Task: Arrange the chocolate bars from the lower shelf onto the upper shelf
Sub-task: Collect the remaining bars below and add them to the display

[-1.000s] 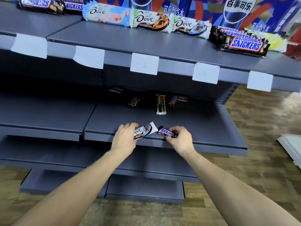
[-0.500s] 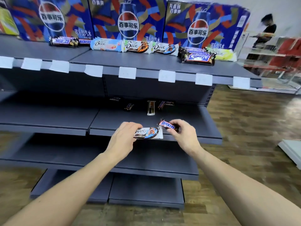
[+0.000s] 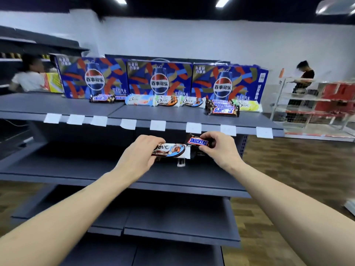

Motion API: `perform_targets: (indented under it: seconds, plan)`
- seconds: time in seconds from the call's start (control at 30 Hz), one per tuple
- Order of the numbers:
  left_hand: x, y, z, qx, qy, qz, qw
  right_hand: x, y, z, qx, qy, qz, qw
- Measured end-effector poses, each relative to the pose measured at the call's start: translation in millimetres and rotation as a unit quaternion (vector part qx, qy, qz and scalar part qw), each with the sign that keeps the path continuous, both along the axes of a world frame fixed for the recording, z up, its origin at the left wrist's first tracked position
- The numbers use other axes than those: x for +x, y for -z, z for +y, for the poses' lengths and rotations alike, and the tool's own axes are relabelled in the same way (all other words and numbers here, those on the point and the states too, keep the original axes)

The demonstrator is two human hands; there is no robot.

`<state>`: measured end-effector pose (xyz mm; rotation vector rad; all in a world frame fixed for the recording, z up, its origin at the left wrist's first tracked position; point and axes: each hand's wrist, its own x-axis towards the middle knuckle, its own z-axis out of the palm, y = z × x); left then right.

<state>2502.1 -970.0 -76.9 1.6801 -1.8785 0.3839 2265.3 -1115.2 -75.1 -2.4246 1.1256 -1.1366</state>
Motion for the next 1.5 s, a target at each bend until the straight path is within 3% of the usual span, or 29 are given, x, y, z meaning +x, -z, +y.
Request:
perform_targets:
  seconds: [0.37, 0.83, 1.27, 1.5]
  plan:
    - [66, -47, -58, -0.040, 0.000, -0.014, 0.999, 48, -61, -54, -0.033, 0.019, 0.028, 0.999]
    - [156, -65, -159, -0.007, 0.028, -0.012, 1.000, 121, -68, -130, -0.040, 0.090, 0.061, 0.993]
    - [108, -63, -252, 0.028, 0.079, -0.049, 0.995, 86, -80, -204, -0.039, 0.138, 0.034, 0.989]
    - [69, -67, -309, 0.050, 0.045, -0.056, 0.996, 75, -85, -250, -0.036, 0.095, 0.033, 0.994]
